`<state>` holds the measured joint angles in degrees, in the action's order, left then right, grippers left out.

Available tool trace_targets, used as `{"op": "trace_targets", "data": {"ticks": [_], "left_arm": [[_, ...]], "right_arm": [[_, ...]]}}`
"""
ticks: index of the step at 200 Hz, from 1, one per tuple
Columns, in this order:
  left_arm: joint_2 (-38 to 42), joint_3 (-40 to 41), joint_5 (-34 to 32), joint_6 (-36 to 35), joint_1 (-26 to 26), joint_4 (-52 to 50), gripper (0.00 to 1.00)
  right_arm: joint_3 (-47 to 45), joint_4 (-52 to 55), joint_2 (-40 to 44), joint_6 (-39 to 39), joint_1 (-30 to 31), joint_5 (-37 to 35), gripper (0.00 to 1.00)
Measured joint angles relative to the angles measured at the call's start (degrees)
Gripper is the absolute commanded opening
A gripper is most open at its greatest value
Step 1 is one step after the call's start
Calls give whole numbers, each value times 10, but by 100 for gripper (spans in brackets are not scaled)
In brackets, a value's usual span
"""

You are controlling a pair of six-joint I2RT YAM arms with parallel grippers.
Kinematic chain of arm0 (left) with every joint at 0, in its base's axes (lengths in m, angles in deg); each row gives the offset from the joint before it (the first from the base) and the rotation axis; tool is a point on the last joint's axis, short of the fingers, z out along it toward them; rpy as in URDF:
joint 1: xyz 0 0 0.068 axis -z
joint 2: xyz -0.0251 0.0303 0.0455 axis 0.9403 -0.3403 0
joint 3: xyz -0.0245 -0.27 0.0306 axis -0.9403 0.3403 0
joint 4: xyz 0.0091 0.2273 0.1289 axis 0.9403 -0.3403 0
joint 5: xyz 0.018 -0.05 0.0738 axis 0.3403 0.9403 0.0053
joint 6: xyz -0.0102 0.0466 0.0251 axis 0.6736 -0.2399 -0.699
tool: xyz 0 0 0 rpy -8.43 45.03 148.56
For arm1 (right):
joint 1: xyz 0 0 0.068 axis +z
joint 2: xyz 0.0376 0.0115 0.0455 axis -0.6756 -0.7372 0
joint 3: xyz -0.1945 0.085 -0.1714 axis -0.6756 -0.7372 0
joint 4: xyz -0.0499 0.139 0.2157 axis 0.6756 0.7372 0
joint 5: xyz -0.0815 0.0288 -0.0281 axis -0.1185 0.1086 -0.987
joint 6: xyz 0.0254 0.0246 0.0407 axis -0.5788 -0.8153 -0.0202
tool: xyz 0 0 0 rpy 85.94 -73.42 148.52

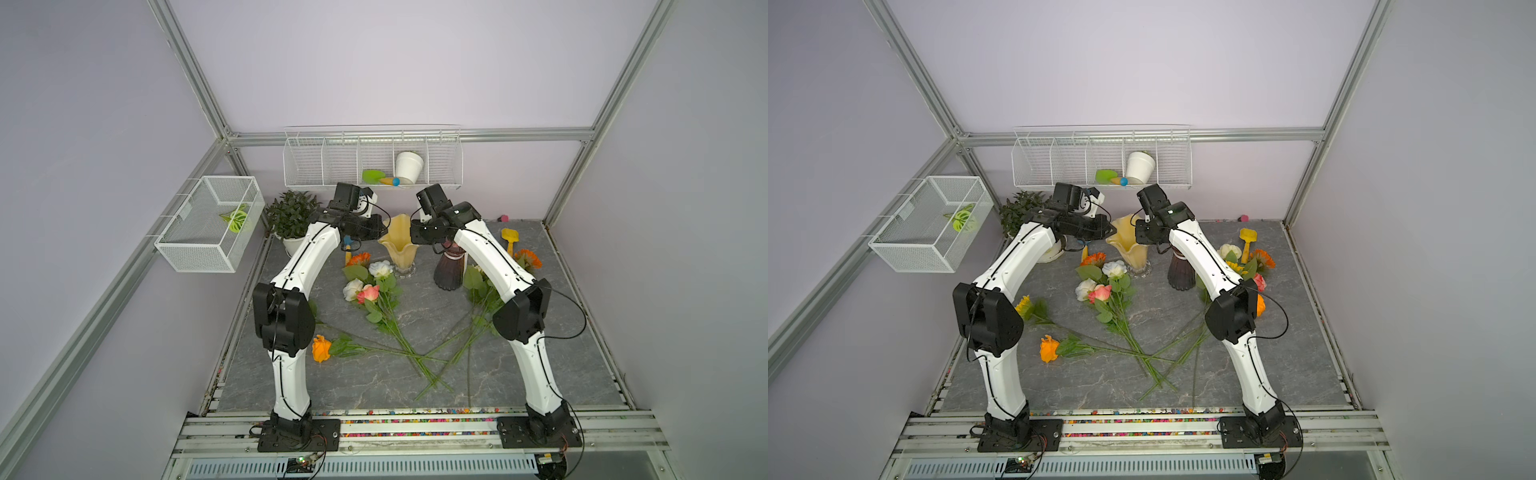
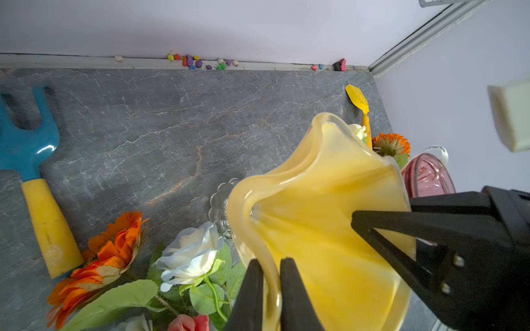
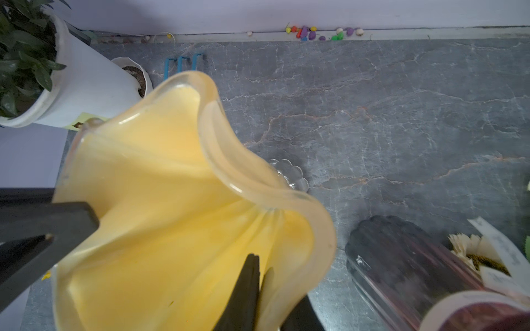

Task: Arrange the flowers in different vases according to their variety
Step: Move the vase to the center of the board.

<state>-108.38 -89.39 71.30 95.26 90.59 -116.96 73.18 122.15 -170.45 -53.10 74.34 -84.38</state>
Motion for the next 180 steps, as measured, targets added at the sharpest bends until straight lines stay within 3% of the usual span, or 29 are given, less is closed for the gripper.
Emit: {"op": "trace_targets", "data": {"ticks": [180], "left_arm": [[61,42,-38,0,34,-89,0]], "right_arm": [[-129,20,97,-20,38,-18,0]]}}
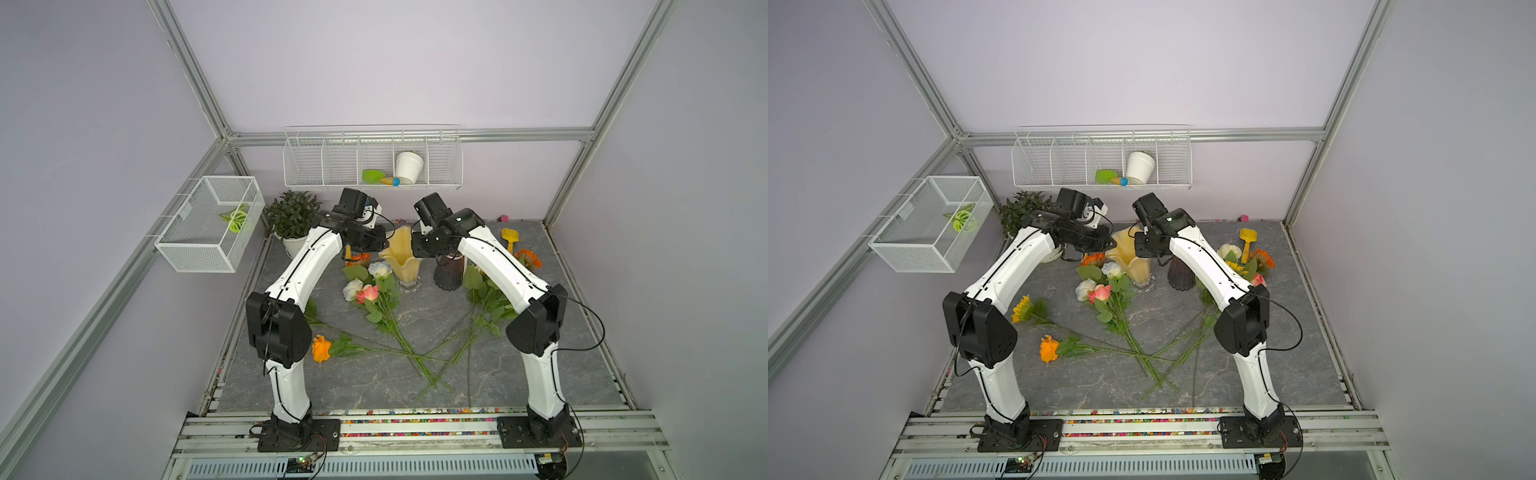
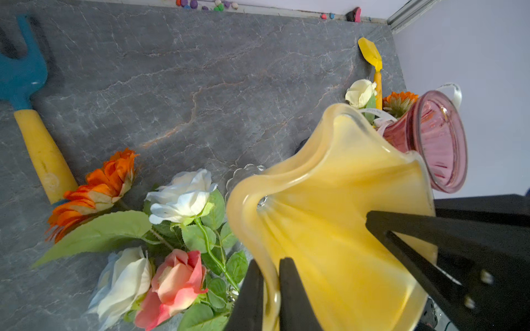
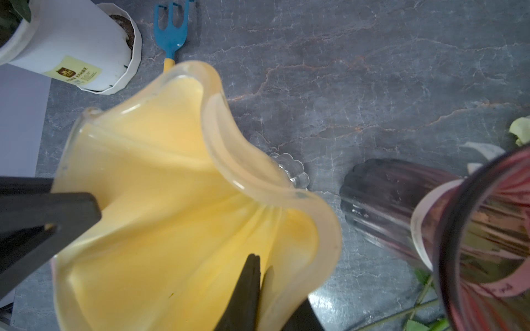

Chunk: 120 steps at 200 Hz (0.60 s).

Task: Arrange the flowers in different vases according to their variety
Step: Move the vase to the center of the board.

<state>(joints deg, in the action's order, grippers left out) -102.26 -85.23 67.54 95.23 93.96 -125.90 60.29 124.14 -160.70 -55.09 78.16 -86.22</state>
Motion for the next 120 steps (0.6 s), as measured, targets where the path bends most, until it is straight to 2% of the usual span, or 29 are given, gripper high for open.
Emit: {"op": "trace_targets", "data": {"ticks": [47,120], "left_arm": [[9,4,-4,-1,9,-16,0],[9,-7,-24,-8,10,-39,0]], "right_arm": [[-71,-34,42,-16,6,2,0],[-77,-43,44,-28,12,7,0]]}}
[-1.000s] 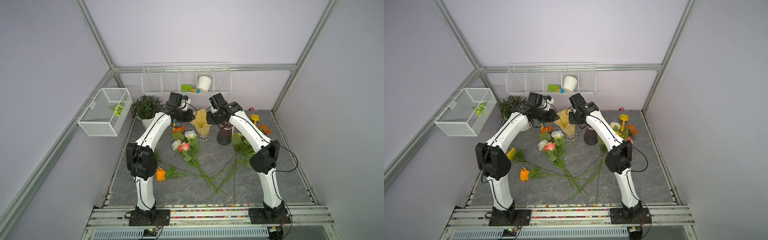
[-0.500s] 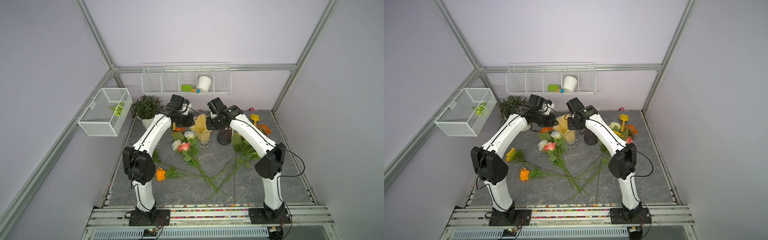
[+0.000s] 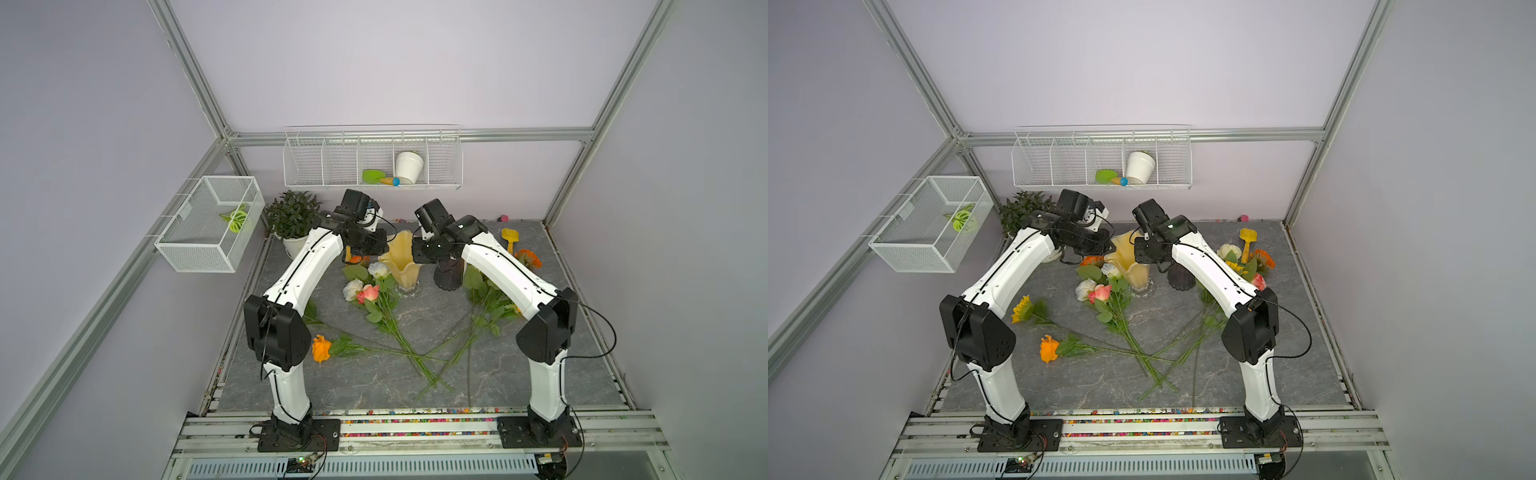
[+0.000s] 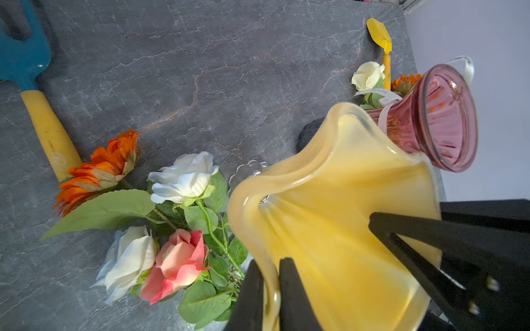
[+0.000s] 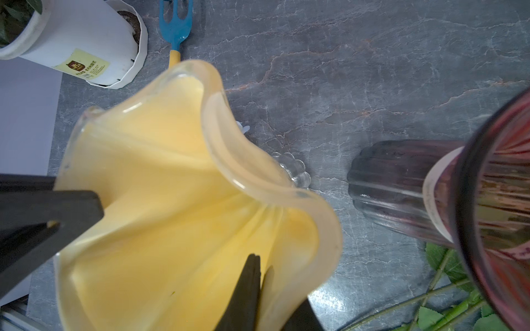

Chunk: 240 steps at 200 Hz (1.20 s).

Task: Arrange the flowers in different vases according to their variety
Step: Move the vase to the center of the board.

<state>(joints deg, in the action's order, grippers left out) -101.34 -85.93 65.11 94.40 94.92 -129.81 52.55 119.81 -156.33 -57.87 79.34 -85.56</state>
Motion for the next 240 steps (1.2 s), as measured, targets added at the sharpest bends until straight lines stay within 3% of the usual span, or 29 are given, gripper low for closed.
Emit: {"op": "trace_targets", "data": {"ticks": [104,180,205,240], "left_arm": [[-19,-38,-25,-11,0,-36,0],[-30,-50,-12,-13,0,-34,0],[-35,-54,-9,-16,0,-34,0],[-52,-68,9,-21,0,-14,0]], "right_arm": [[13,-2,-13,-13,2,9,0],[15,9,-14,-21,2,-1,7],[15,10,-14,-26,2,-3,19],[18,7,-12,-15,2,-28,43]]}}
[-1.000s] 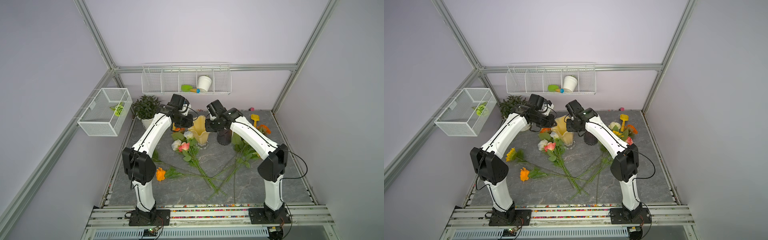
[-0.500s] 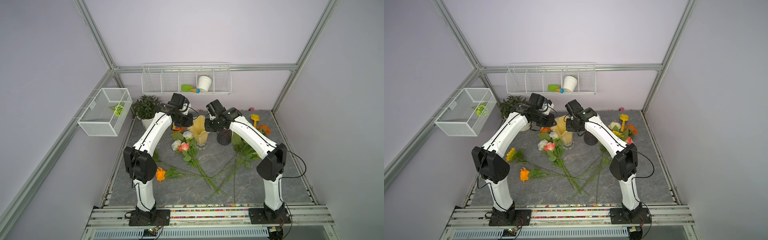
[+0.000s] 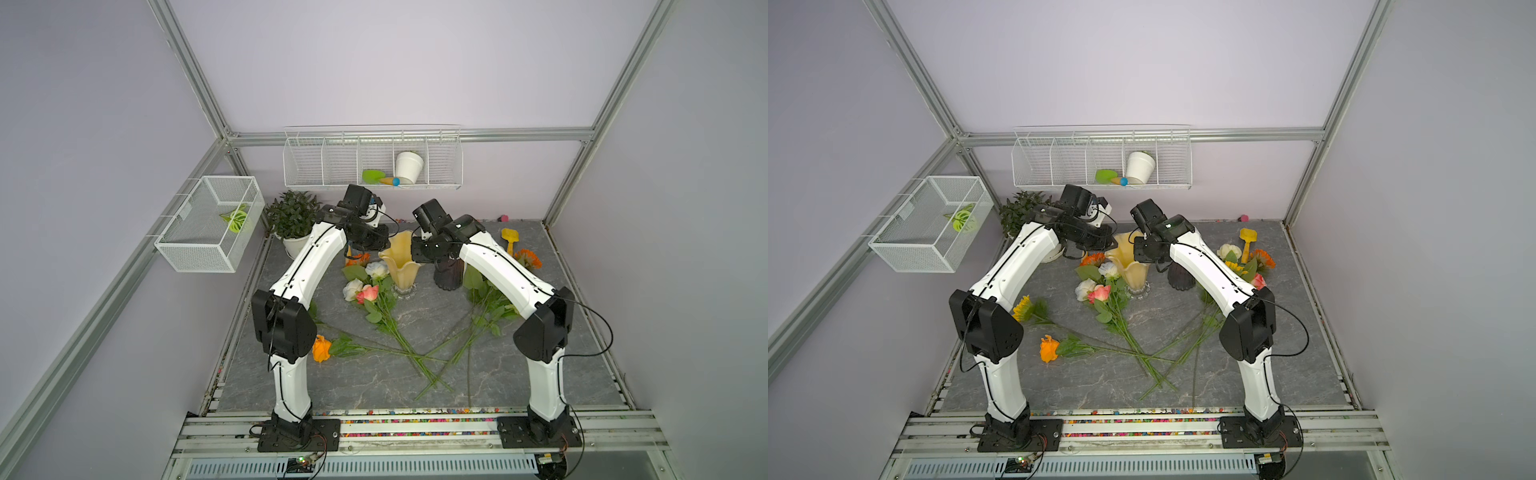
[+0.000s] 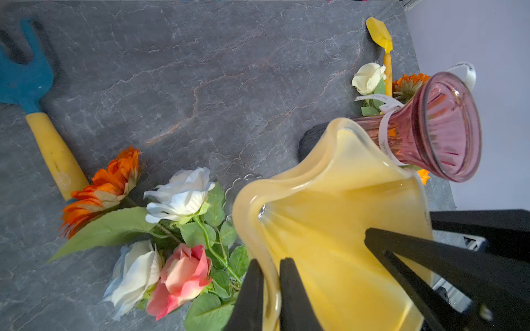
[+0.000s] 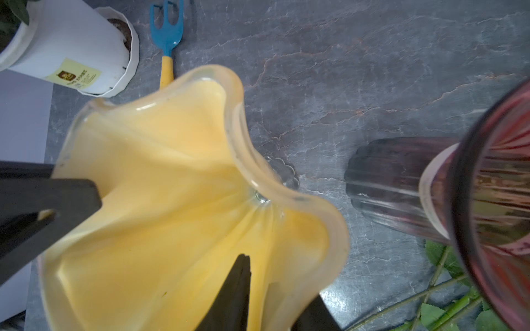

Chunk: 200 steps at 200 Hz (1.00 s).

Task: Arrange the flowers in different vases according to their variety
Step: Move the vase to the center of the board.

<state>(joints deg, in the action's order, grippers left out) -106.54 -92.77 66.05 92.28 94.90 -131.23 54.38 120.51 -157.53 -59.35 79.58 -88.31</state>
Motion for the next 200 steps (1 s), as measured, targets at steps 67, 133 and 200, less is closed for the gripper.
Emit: {"op": "trace_targets", "data": {"ticks": [67,133,200], "left_arm": [[-15,-5,25,11,3,21,27],[-49,-4,5,18,20,15,52],[-52,-40,-12,12,25,-3,57]], "right_arm": [[3,-5,1,9,3,-15,59],[3,-11,2,26,18,-13,64],[3,-2,2,46,28,-9,79]]}}
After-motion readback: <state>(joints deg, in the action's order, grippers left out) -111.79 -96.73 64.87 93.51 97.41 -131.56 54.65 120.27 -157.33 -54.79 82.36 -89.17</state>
